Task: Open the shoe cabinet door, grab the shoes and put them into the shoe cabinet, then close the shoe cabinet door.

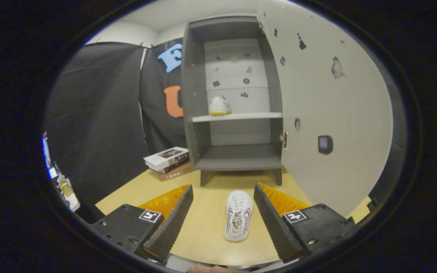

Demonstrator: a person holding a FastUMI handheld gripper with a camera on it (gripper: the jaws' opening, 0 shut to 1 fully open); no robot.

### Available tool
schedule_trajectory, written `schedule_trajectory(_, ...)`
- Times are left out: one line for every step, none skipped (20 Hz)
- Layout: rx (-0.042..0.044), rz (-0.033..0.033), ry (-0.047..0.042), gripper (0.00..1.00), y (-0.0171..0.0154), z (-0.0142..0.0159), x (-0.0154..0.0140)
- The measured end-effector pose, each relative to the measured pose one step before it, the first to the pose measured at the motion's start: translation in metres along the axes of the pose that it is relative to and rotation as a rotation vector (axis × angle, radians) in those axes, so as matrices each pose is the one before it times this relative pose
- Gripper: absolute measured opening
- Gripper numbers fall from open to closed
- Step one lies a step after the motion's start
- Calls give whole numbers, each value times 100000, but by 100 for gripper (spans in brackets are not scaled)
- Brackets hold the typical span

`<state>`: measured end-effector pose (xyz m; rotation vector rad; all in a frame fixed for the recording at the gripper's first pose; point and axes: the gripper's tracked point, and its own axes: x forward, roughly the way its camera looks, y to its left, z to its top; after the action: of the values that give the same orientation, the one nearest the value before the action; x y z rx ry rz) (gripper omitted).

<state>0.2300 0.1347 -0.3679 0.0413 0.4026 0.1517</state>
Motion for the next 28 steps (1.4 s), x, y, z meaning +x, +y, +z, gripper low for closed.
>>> schedule_trajectory(620,-325,4115,100,-46,-1900,2216)
schedule_trajectory(1282,94,4787,100,107,-1705,2087)
schedule_trajectory(2029,-485,4454,100,-230,-1396,1775)
schedule_trajectory(2285,-1002,3030,100,-418,-954,1586)
schedule_trajectory(1809,74,2484,100,-167,-667,1033)
schedule_trajectory(2050,809,2044,99,198,-734,836)
schedule_trajectory(1753,1641,1537,98,260,-539,492)
schedule_trajectory(1573,1326,1300,96,132,-408,449)
schedule_trajectory(1023,699,1281,95,92,-496,410)
schedule_trajectory(860,309,803,93,138,-385,423)
schedule_trajectory(749,-761,1165,91,-117,-509,458)
schedule_trajectory(21,-1909,752,86,-238,-473,668)
schedule_trajectory(-1058,-2166,197,83,-322,-386,753)
schedule_trajectory(-2447,-1351,-1372,76,-41,-100,688)
schedule_trajectory(-2626,-1444,-1493,69,-191,-64,755)
schedule_trajectory(-804,-722,-1479,62,-34,68,634)
schedule_trajectory(-747,-1986,-2501,55,-413,359,663)
schedule_trajectory(2351,-787,-137,48,-346,0,488)
schedule_trajectory(5406,468,1227,46,-243,34,272)
schedule_trajectory(5239,5283,1478,32,264,135,208)
schedule_trajectory(1471,2700,-497,18,5,198,65)
schedule_trajectory(-1041,884,-130,10,-99,19,-90)
schedule_trajectory(-1206,258,-622,9,-84,71,-267)
schedule_trajectory(-4,15,-1066,8,-44,166,-123)
schedule_trajectory(-1007,-688,-1714,8,-55,166,-246)
schedule_trajectory(-2027,-881,-2895,8,-106,403,-181)
schedule_trajectory(-2821,-1449,-3476,7,-151,440,-307)
schedule_trajectory(-2650,-1607,-1391,7,-247,-105,-535)
